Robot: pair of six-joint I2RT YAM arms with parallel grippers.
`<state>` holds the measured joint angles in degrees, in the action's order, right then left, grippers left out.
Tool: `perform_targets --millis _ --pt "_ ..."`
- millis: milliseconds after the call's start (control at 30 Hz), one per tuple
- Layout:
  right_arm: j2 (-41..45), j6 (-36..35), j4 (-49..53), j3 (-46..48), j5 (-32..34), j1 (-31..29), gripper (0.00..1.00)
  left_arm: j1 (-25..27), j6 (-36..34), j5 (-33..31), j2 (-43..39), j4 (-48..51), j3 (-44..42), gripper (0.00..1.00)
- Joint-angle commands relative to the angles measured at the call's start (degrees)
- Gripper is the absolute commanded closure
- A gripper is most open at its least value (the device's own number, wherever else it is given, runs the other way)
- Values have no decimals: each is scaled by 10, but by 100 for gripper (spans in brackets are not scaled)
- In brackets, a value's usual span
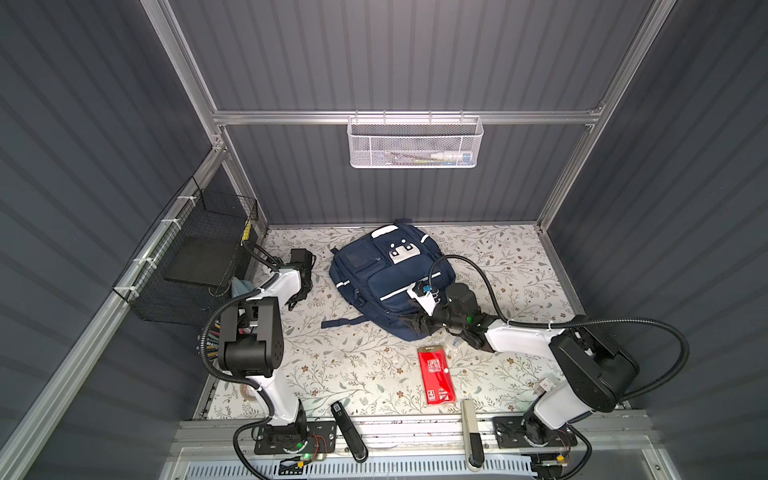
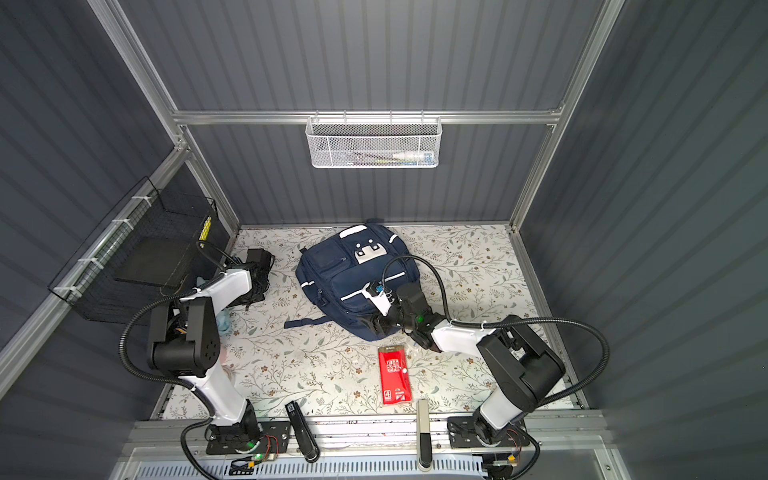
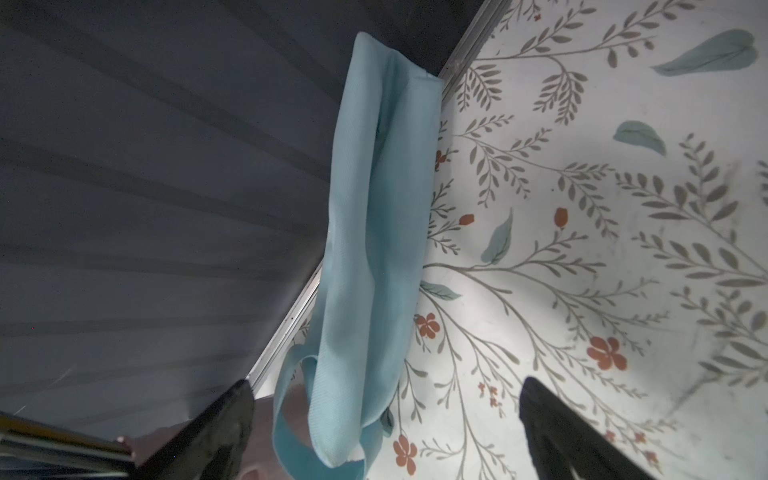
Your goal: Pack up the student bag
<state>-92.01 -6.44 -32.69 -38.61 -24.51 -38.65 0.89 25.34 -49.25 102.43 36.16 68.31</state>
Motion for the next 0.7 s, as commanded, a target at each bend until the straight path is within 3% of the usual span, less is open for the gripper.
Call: perform_targets --millis 0,233,300,367,533,667 --pt "-10 -1 0 -15 -13 2 32 -42 7 36 11 14 11 0" --pt "-15 1 -7 -12 -19 5 32 -55 8 64 31 -13 6 1" --pt "-15 2 -8 -12 -21 5 32 -63 6 77 40 -14 7 8" --pt "-12 0 -7 -11 -21 5 32 -74 1 102 46 -27 3 29" --pt "-8 -6 -3 -8 -16 5 32 -78 -10 134 45 -33 0 100" --pt "-5 0 -4 -8 -17 5 32 -46 -14 162 11 -26 -8 100"
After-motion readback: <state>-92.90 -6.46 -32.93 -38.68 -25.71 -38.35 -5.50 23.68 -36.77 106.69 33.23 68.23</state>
